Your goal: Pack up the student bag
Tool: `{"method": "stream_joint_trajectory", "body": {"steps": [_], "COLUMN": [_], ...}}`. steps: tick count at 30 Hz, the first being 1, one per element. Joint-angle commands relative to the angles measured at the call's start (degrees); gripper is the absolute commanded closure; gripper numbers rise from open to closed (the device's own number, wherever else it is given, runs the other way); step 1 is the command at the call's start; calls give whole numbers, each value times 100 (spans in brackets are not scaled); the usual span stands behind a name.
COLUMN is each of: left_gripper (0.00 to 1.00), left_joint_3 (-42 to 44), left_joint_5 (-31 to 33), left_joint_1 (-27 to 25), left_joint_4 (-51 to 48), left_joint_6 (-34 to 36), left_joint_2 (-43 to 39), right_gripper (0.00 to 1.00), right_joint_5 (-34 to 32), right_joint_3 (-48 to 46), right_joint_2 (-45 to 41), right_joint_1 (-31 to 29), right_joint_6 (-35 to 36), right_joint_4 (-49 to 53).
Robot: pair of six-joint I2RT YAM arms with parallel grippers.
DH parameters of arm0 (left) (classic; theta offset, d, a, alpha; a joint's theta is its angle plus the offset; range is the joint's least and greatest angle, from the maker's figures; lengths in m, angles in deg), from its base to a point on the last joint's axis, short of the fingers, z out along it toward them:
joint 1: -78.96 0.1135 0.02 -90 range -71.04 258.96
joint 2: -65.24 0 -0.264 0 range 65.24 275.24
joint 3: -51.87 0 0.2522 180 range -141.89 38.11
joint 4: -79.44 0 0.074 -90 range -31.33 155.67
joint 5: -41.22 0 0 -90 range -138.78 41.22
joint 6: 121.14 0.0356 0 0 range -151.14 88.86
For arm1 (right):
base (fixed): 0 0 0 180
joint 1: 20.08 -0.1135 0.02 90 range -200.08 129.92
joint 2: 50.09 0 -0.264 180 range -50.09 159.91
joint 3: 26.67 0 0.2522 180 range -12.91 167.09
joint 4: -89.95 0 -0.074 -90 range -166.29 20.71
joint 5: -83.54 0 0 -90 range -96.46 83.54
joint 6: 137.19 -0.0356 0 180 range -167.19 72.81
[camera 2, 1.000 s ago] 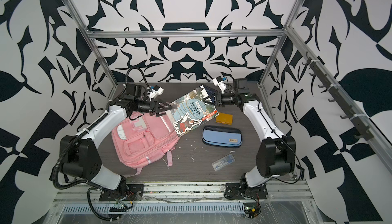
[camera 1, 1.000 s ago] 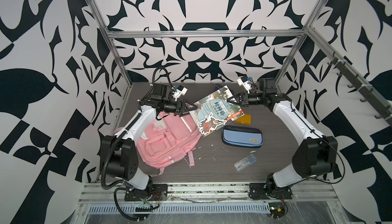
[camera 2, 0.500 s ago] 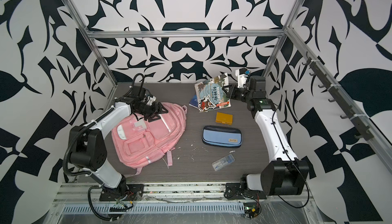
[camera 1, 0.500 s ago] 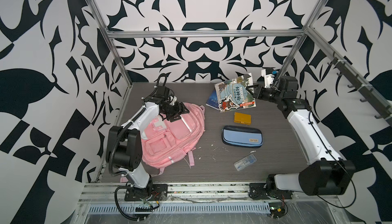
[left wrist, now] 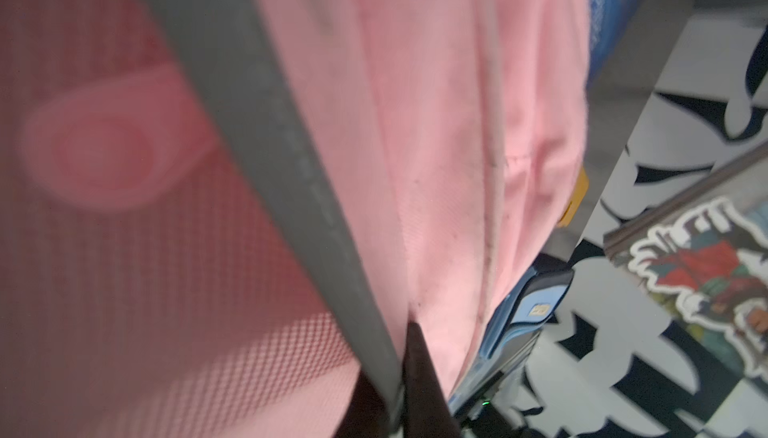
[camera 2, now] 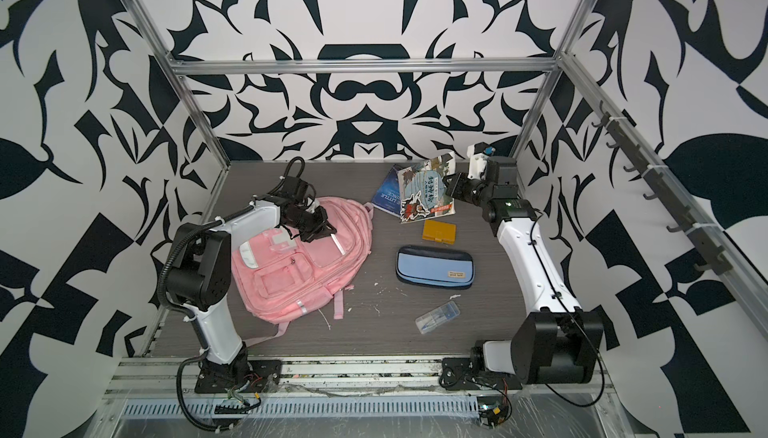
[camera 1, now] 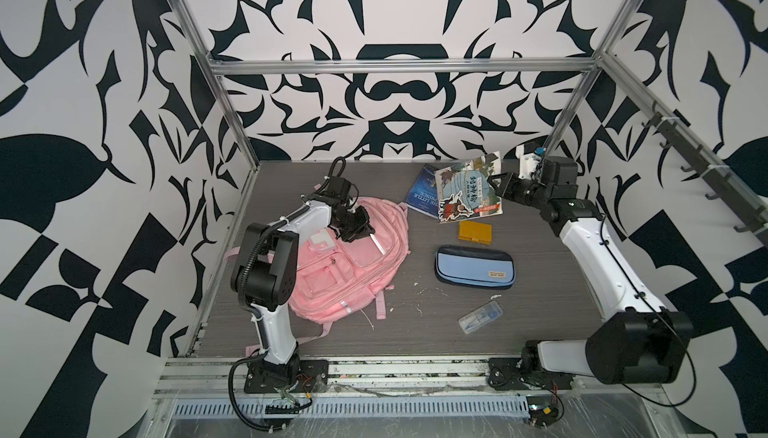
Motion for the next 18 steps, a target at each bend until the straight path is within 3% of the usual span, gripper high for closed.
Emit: {"method": "stream_joint_trajectory", "body": {"steps": [1, 5, 12, 18], "left_gripper": [100, 100, 100, 100], "left_joint_3": [-73, -317, -1669, -1401], "left_joint_5": [-346, -1268, -1970, -2797], "left_joint_1": [21, 154, 199, 573], "left_joint_4": [535, 807, -920, -633], "left_joint_6": [172, 910, 2914, 3075], "left_joint_2": [-145, -405, -764, -1485], "right_gripper": [100, 100, 100, 100], "right_joint_5": [-26, -130, -15, -30], "right_joint_3": [213, 213, -146, -146], "right_joint_2": [-275, -276, -369, -363], "right_joint_1": [-23, -59, -394, -563], "right_joint_6": [69, -158, -990, -1523], "right_joint_4": [-171, -27, -530, -510]}}
